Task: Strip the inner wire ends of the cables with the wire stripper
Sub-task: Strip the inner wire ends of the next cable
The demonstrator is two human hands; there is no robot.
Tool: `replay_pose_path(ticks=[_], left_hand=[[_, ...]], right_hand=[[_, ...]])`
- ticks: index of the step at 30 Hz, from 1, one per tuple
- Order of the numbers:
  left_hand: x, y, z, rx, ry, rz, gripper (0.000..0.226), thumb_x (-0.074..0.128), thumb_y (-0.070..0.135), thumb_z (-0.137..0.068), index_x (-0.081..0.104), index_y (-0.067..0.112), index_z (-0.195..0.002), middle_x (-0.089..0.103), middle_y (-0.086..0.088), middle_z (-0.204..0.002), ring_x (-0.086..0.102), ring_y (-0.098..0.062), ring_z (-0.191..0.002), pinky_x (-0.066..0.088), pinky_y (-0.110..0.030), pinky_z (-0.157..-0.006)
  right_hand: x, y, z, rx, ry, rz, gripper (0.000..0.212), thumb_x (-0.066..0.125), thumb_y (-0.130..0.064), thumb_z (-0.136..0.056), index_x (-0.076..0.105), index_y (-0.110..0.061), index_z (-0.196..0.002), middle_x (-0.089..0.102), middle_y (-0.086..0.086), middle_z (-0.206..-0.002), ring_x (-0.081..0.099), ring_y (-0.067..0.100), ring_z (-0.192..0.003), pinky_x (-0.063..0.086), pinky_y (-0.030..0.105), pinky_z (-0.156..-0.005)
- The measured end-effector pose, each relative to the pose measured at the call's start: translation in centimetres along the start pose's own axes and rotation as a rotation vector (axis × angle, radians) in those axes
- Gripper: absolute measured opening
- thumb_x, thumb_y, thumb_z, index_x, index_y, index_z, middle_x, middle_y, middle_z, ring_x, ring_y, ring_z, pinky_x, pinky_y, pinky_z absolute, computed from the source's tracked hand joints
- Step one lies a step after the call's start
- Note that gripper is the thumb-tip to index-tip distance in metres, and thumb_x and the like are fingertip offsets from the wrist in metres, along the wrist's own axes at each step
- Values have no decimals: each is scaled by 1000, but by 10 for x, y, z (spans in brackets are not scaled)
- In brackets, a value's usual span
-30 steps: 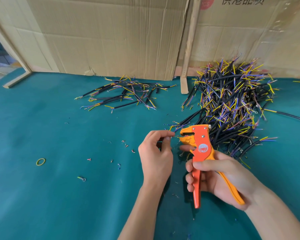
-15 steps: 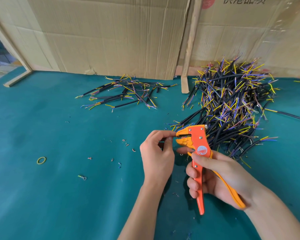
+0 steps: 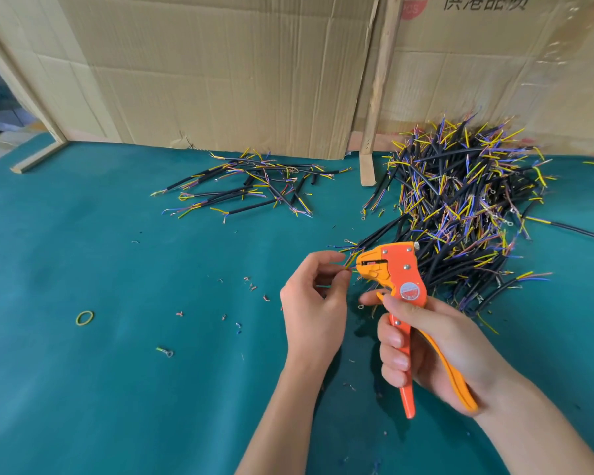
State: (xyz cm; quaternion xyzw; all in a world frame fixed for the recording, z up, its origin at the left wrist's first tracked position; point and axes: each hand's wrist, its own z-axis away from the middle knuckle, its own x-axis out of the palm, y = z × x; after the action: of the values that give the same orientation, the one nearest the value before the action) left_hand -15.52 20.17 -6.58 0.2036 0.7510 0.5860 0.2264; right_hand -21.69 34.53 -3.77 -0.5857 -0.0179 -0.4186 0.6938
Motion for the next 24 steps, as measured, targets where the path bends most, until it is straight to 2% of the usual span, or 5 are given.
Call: replay_pose_path(ticks=[9,13,15,19,24], left_hand=[[-1,-2,-1,-39,-76,-48,13,71,12,-89,80,22,-91,75,14,-77,65,0,-68,50,-16,-69],[-2,-3,-2,-85,-52,-40,20,68,8,-87,80,24,-89,75,13,-75,62,-1,-64,51,-21,-70],[-4,-2,-4,-117,-34,0,25,66,6,-86,79,27,-86,75,10,-76,65,-8,-66,55,-27,-71],[-4,4,-2,-160,-23,124,24,67,3,-89,79,24,-90,74,0,-71,65,-12,-56,52,-20,-59],[31,36,-26,-10,-263,111,22,66,-1,-86,77,13,-100,78,1,-87,72,-11,-76,60,-34,-76]], right_hand=[[9,11,-6,-157,120,-29,33,77,-23,-78,65,2,-95,34,5,-56,30,14,-35,32,20,-37],[4,6,-1,-147,-46,-111,49,91,-18,-66,70,3,-105,53,17,-71,51,28,-53,47,39,-51],[1,2,1,-152,-94,-130,53,92,-14,-63,70,3,-108,56,20,-77,56,31,-61,52,41,-60],[-3,-5,5,-166,-193,-152,53,92,-13,-65,68,2,-110,59,24,-85,59,35,-69,54,45,-68],[-7,-13,12,-163,-447,-263,41,76,-7,-84,60,1,-121,60,25,-94,62,37,-78,53,46,-76]])
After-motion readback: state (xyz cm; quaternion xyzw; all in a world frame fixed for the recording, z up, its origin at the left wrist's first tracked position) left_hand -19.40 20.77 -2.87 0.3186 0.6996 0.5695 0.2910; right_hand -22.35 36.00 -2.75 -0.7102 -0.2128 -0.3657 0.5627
